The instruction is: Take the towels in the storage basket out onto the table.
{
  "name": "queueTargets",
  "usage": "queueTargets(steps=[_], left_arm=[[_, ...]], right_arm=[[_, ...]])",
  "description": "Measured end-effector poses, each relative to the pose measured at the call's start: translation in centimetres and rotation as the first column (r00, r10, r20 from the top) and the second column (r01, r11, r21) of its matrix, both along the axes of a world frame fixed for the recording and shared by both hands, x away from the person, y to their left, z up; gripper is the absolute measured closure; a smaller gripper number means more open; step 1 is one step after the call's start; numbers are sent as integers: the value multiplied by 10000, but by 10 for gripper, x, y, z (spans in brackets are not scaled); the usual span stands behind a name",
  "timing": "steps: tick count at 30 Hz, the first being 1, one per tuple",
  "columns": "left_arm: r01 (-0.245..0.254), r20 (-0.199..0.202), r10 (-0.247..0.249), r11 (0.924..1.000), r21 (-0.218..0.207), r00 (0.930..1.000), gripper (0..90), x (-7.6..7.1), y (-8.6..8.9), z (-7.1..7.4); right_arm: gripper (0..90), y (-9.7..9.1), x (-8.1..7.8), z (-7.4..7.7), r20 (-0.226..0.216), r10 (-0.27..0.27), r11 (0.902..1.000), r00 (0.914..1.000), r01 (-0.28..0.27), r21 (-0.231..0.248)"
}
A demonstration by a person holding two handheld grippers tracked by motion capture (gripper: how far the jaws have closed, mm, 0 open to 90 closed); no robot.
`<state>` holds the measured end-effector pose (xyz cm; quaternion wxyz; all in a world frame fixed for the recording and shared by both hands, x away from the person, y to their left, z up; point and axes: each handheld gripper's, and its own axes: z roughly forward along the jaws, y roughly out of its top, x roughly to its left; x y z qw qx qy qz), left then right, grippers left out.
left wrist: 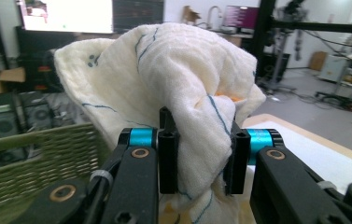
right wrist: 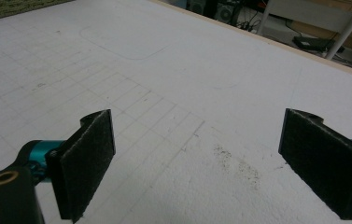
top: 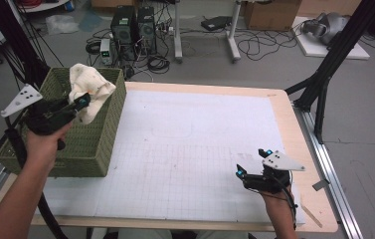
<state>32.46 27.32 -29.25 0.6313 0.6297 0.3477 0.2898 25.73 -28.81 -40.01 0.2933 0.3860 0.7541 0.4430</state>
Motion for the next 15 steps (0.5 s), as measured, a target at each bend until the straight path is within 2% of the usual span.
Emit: queueTargets(steps=[6,13,15], left_arm=[[890,-29,-890,9959,163,9960,726,2,-32,-5],[1640,-250,-1641,9864,-53,9861,726,1,-74,-23],[1780,-336,-1777,9840,68,9835,726,-2,-84,-27]], right_arm=[[100,-1,-1,0,-27,-38,10000,10000,38,-28],[100,0,-5,0,-81,-147,9999,9999,147,41],[100,1,-4,1,-68,-112,9999,9999,112,70]])
